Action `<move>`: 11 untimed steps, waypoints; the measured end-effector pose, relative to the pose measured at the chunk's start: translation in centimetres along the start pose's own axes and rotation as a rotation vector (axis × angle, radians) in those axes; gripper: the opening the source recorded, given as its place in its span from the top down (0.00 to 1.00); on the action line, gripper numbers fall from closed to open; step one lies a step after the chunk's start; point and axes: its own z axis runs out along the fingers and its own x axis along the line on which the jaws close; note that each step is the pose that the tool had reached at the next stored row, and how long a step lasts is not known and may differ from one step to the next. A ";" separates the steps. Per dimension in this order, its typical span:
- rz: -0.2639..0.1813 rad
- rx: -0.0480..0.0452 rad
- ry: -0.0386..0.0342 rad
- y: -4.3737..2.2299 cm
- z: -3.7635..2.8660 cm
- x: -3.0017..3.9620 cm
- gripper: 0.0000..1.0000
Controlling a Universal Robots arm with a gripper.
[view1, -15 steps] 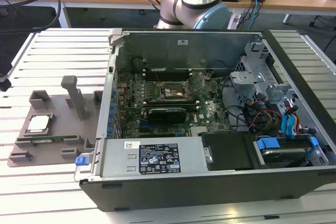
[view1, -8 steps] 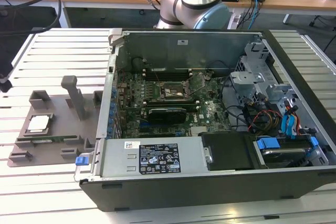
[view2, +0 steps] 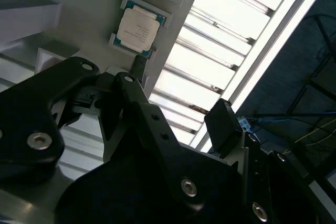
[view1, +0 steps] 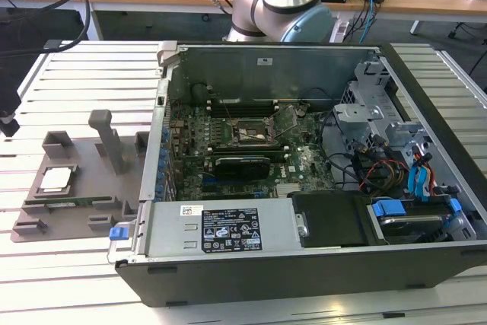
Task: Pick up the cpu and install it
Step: 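Pick up the cpu and move it towards the insertion slot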
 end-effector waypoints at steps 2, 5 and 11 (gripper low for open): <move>-0.001 0.0000 -0.0001 0.01 0.18 0.00 0.28; -0.065 -0.0247 -0.0033 0.03 0.32 0.01 0.28; -0.099 -0.0355 -0.0049 0.06 0.66 -0.55 0.28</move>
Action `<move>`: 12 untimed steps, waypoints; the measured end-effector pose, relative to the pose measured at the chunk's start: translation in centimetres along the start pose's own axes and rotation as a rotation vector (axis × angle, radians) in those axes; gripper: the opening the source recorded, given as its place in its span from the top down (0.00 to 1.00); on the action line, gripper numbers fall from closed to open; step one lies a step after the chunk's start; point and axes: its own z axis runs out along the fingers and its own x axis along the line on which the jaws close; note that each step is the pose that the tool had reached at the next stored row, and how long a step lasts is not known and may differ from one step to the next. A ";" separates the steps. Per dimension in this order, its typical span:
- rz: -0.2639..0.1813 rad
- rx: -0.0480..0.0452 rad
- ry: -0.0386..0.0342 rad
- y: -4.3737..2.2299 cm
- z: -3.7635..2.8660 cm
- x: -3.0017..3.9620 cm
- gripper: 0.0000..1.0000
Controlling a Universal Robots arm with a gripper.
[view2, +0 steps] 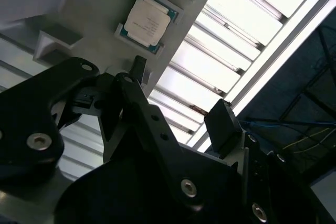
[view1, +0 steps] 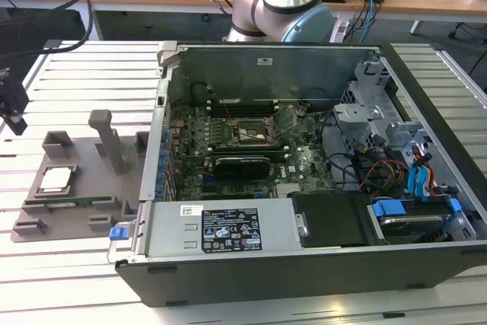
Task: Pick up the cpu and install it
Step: 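Pick up the cpu and move it towards the insertion slot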
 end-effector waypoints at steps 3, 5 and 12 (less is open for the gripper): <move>0.000 0.0001 0.0001 -0.05 0.13 -0.60 0.28; 0.000 0.0000 0.0002 -0.12 0.23 -1.11 0.28; 0.000 0.0002 0.0005 -0.40 1.27 -2.64 0.28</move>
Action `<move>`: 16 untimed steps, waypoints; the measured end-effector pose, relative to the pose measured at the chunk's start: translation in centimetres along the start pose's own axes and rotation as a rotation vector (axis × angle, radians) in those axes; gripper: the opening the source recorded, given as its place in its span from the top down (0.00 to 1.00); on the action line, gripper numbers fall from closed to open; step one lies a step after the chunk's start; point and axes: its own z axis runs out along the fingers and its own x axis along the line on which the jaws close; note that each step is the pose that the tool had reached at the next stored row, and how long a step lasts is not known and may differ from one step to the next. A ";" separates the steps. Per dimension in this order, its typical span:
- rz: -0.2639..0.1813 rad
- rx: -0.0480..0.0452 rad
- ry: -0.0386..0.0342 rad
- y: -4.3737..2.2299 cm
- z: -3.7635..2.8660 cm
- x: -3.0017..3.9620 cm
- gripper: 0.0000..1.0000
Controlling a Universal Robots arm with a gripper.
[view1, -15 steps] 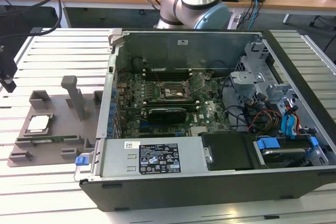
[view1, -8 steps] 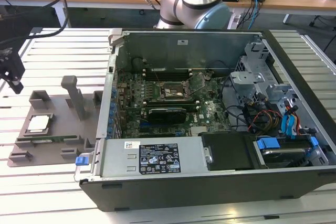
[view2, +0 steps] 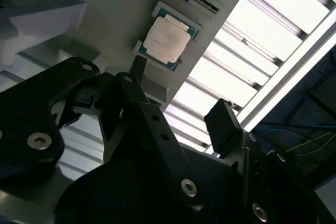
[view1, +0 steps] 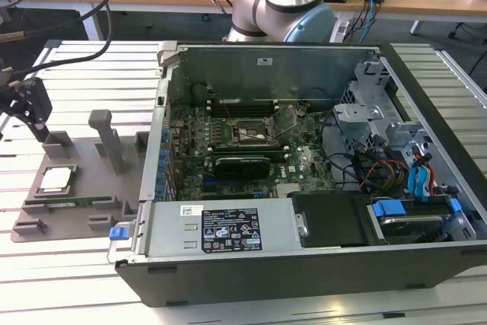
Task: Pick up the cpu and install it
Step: 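Pick up the cpu and move it towards the insertion slot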
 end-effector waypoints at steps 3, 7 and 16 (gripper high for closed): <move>0.000 -0.0002 -0.0003 -0.10 0.12 -0.10 0.28; 0.000 -0.0003 -0.0004 -0.14 0.24 -0.25 0.28; 0.000 -0.0002 -0.0003 -0.16 0.63 -0.48 0.28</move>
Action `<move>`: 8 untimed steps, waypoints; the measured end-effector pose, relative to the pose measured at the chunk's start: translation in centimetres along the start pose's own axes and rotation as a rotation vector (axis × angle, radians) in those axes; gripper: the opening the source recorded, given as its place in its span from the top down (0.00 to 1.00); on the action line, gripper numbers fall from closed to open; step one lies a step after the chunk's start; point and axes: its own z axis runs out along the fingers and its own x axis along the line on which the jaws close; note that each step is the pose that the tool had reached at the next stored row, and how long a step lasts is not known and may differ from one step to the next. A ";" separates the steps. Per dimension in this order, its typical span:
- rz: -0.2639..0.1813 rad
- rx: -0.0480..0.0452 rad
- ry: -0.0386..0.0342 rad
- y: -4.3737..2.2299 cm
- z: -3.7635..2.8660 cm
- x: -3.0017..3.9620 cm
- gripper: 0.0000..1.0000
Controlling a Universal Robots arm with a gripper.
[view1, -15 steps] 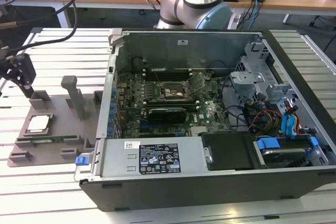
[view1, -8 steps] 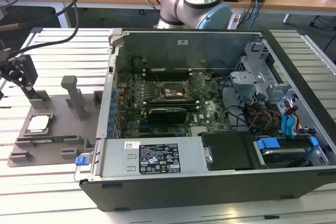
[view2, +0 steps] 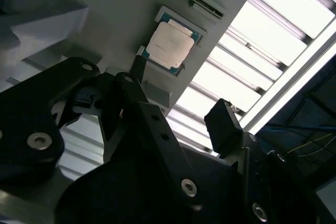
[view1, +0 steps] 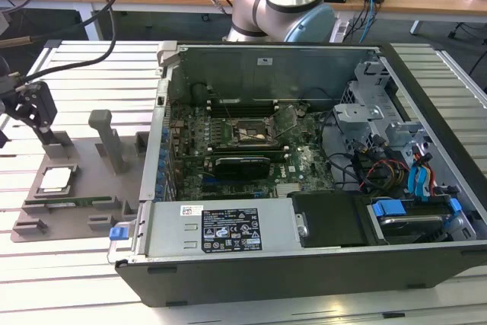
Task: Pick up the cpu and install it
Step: 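Pick up the cpu and move it towards the insertion slot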
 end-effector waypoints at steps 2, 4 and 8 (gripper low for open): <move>0.000 0.0000 -0.0001 0.00 0.13 -0.03 0.28; 0.000 0.0000 -0.0001 -0.01 0.27 -0.09 0.28; 0.000 0.0000 0.0000 -0.15 0.65 -0.32 0.28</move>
